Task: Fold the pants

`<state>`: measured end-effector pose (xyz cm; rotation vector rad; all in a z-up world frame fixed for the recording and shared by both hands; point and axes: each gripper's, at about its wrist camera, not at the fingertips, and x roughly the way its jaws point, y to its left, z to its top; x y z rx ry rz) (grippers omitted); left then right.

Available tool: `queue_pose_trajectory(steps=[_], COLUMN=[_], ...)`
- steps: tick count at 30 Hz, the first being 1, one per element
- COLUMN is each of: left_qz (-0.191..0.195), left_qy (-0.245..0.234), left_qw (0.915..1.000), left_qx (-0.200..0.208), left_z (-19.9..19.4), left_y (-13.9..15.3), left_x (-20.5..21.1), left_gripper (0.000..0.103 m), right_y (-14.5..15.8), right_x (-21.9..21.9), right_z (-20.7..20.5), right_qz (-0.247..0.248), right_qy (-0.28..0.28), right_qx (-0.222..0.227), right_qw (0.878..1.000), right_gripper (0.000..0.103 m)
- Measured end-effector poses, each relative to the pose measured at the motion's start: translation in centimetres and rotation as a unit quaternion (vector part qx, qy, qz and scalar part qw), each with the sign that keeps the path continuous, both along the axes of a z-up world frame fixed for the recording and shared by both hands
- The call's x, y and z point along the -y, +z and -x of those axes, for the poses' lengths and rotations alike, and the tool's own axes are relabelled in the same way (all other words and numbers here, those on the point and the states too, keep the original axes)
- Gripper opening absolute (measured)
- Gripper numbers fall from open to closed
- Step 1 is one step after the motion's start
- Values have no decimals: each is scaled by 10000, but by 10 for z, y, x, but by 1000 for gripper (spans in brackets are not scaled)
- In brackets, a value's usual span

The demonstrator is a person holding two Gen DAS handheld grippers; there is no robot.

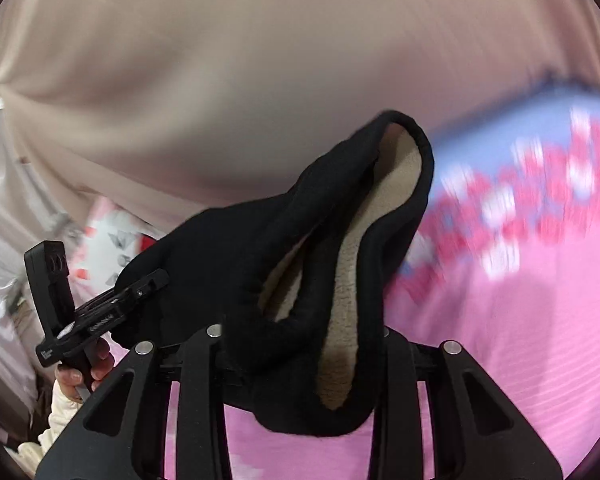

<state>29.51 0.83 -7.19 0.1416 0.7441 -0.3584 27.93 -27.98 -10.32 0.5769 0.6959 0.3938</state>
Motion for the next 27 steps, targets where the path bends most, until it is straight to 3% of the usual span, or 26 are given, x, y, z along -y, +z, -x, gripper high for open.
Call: queue_pose_trajectory(steps=[1, 2, 3, 5, 7, 10, 12, 14, 16, 18, 20, 21, 23, 24, 25, 26, 27], left_qz=[-59, -141, -165, -434, -403, -677, -1123, -1358, -1135, -925, -894, -1029, -1381, -1501, -1344, -1158, -1130], left_qy=[126, 210, 199, 158, 153, 623, 988, 1093, 1005, 926, 881, 954, 1148, 1279, 1289, 1291, 1258], left_qw=[9995, 9990, 9996, 9989, 9988, 9931, 9839, 9783, 9814, 9866, 9900, 9895, 9837, 9801, 9825, 9848, 9856], left_qx=[-279, -361, -137, 101, 245, 732, 978, 1123, 1180, 972, 646, 340, -94, -242, -91, 49, 54], left_z=[-11, -16, -11, -3, 10, 34, 47, 51, 43, 21, -7, -31, -58, -68, -65, -59, -55], left_y=[-20, -38, -41, -41, -31, -8, 11, 39, 61, 69, 54, 32, -7, -31, -39, -39, -38], left_x=[-2, -5, -8, -7, -20, -54, -73, -69, -54, -22, 7, 24, 37, 34, 25, 14, 9], left_gripper=[21, 25, 33, 46, 47, 47, 46, 46, 46, 66, 69, 69, 64, 68, 69, 77, 76], right_y=[-17, -28, -33, -29, -22, 4, 29, 64, 95, 103, 91, 78, 44, 27, 15, 10, 8], right_x=[1, 4, 7, 16, 28, 66, 76, 63, 23, -21, -57, -67, -76, -68, -52, -35, -18], right_z=[-4, -5, -4, 2, 14, 55, 78, 83, 63, 32, -4, -22, -48, -55, -57, -54, -51], right_qz=[29, -110, -225, -256, -125, 131, 436, 796, 1147, 1496, 1749, 1834, 2295, 2530, 2441, 2106, 1570], right_qy=[-55, -37, -40, -60, -216, -870, -1142, -1014, -534, -121, 172, 253, 169, -1, -90, -137, -167], right_qx=[-210, -280, -340, -403, -409, -172, 198, 574, 804, 828, 613, 452, 29, -119, -131, -133, -220], right_qw=[9998, 9995, 9992, 9988, 9989, 9960, 9923, 9900, 9887, 9852, 9825, 9817, 9731, 9674, 9696, 9774, 9872], right_gripper=[33, 43, 49, 55, 63, 63, 55, 38, 37, 36, 36, 36, 34, 34, 11, 0, 0])
